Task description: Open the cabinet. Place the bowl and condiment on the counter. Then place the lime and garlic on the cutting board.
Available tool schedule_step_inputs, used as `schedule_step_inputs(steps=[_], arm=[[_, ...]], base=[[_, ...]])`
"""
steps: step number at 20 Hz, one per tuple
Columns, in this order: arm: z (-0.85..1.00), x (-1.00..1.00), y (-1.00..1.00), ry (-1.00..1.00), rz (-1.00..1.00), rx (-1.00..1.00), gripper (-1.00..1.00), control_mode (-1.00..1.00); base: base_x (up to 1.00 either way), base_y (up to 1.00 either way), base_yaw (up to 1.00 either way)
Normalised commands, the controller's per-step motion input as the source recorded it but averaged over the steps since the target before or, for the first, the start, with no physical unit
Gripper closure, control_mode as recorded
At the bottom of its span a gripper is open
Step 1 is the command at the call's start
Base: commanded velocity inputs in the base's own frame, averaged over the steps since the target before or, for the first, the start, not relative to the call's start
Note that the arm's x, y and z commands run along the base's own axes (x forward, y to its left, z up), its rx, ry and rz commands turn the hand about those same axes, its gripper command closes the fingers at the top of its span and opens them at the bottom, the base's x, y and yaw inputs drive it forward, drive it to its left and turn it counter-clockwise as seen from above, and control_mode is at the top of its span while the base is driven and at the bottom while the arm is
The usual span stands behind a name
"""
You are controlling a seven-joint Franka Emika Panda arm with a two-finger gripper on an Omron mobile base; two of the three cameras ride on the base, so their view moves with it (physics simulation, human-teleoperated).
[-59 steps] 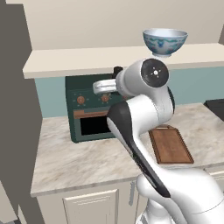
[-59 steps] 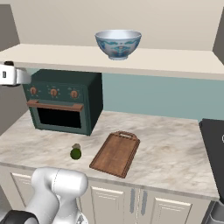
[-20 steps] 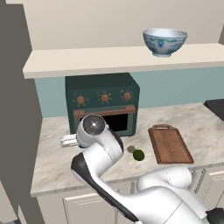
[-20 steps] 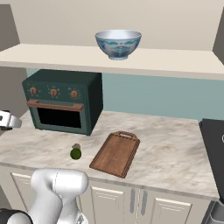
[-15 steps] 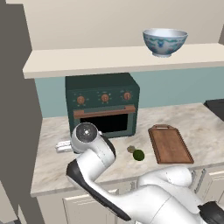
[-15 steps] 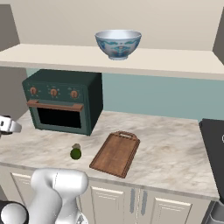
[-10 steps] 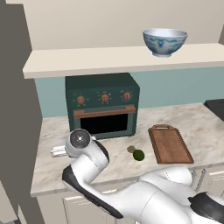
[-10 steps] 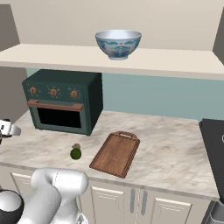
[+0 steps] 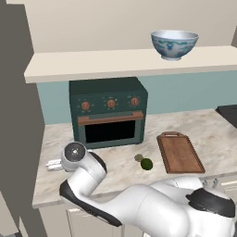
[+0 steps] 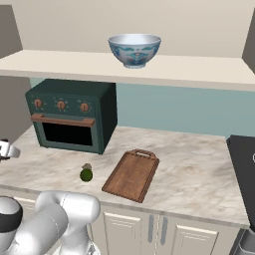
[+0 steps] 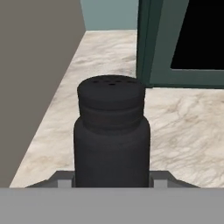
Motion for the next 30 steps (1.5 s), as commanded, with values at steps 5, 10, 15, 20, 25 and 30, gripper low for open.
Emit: schedule_step_inputs(steps=[5, 10, 15, 20, 25, 30], arm=[[-0.23, 0.0, 0.12, 0.02, 0.0, 0.0, 1.0, -1.0], [-0.22, -0.02, 0.11, 0.0, 0.0, 0.0, 1.0, -1.0], [-0.09, -0.11, 0.09, 0.0, 0.0, 0.0, 1.0, -1.0], [-0.01, -0.02, 0.21, 0.0, 0.0, 0.0, 1.0, -1.0], [-0.17, 0.0, 0.23, 0.0, 0.0, 0.0, 1.0, -1.0], [-0.26, -0.01, 0.15, 0.01, 0.0, 0.0, 1.0, -1.0]], base=[[0.0, 0.0, 0.0], [0.0, 0.0, 0.0], [0.0, 0.0, 0.0], [0.0, 0.0, 0.0], [0.0, 0.0, 0.0], [0.0, 0.0, 0.0]])
